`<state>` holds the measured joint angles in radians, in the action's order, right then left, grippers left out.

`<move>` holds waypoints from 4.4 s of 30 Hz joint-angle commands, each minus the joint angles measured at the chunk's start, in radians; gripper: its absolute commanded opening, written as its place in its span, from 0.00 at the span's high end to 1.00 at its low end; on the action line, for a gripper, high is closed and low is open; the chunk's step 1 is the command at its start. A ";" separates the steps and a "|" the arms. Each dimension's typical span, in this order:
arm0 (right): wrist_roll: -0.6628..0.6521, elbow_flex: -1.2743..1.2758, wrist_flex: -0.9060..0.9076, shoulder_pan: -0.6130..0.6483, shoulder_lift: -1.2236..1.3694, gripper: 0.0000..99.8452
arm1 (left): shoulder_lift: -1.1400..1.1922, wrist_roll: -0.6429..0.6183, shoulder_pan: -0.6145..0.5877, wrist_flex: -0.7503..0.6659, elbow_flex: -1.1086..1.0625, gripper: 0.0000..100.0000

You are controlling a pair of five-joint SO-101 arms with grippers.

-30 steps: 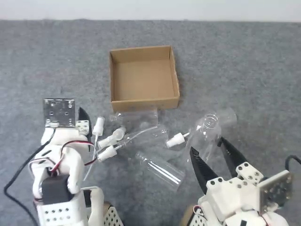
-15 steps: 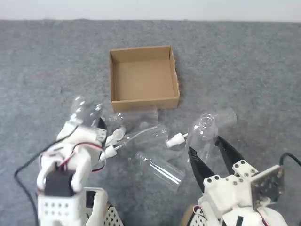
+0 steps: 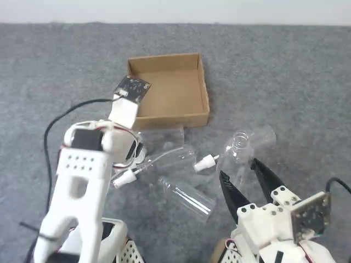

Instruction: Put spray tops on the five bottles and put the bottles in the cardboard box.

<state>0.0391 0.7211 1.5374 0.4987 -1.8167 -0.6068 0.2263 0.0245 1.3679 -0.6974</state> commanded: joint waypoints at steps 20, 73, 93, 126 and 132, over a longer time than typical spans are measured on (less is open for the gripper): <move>-0.017 -0.003 -0.001 0.008 -0.001 0.97 | 0.517 0.025 0.046 -0.006 0.205 0.84; -0.017 -0.003 0.004 0.008 -0.002 0.97 | 0.368 0.244 -0.199 0.146 0.242 0.84; -0.017 -0.003 0.004 0.008 -0.002 0.97 | 0.371 0.350 -0.051 -0.100 0.093 0.84; -0.017 -0.003 0.004 0.008 -0.002 0.97 | 0.784 0.361 -0.043 -0.133 0.214 0.98; -0.017 -0.003 0.004 0.008 -0.002 0.97 | 0.775 0.356 -0.049 -0.006 0.294 0.99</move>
<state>0.0391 0.7211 1.5374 0.4987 -1.8167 0.1864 0.5792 -0.0215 1.2712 -0.4887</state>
